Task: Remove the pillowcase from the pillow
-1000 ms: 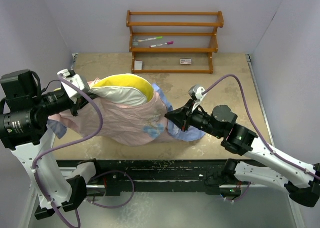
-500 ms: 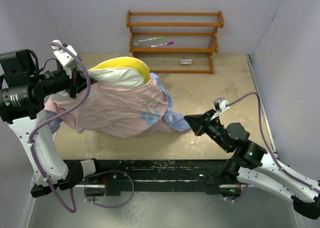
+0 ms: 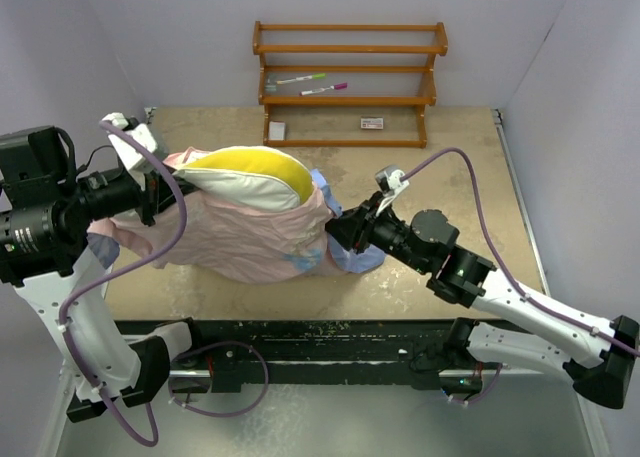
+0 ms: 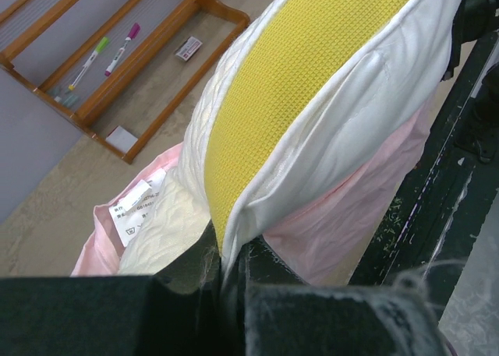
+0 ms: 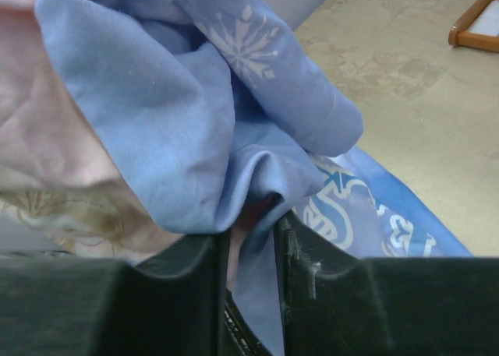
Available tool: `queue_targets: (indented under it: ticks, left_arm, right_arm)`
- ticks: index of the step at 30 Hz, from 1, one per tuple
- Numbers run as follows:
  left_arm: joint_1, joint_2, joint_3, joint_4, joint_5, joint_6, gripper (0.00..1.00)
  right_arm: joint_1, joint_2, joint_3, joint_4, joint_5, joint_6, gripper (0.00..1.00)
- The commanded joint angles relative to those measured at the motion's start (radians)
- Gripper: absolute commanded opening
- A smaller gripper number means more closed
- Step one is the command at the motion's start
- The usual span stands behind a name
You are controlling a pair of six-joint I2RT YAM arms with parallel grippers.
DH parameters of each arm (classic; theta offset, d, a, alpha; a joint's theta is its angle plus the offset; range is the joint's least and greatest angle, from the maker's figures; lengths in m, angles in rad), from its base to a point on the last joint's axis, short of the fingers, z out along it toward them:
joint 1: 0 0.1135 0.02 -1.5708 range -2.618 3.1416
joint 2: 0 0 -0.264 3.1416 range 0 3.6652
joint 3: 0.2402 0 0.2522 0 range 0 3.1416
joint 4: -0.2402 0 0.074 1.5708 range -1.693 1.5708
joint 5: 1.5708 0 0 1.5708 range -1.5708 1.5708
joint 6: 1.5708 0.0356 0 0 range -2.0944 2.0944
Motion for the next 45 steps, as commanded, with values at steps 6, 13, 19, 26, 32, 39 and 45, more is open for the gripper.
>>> queue_targets:
  ticks: [6, 13, 19, 26, 32, 39, 45]
  left_arm:
    - [0.005, -0.030, 0.055, 0.034, 0.042, 0.035, 0.00]
    - [0.004, 0.005, 0.125, 0.165, 0.074, -0.217, 0.00]
    - [0.004, 0.009, 0.133, 0.257, 0.189, -0.427, 0.00]
    - [0.004, -0.008, 0.122, 0.417, 0.130, -0.561, 0.00]
    - [0.003, 0.075, 0.266, 0.601, -0.225, -0.631, 0.00]
    - [0.006, -0.003, 0.108, 0.844, -0.276, -0.693, 0.00]
    - [0.006, -0.026, 0.044, 0.574, 0.047, -0.482, 0.00]
  right_arm:
    - [-0.036, -0.026, -0.109, 0.075, 0.056, 0.048, 0.00]
    - [-0.039, -0.063, -0.284, 0.064, 0.137, 0.109, 0.00]
    - [-0.038, -0.046, -0.337, 0.073, 0.137, 0.139, 0.00]
    - [-0.038, 0.015, -0.355, -0.036, 0.242, 0.183, 0.00]
    - [-0.037, 0.130, -0.361, -0.130, 0.339, 0.257, 0.00]
    - [-0.036, 0.073, -0.187, -0.309, 0.419, 0.207, 0.00]
    - [-0.036, -0.015, 0.237, -0.368, 0.310, -0.082, 0.54]
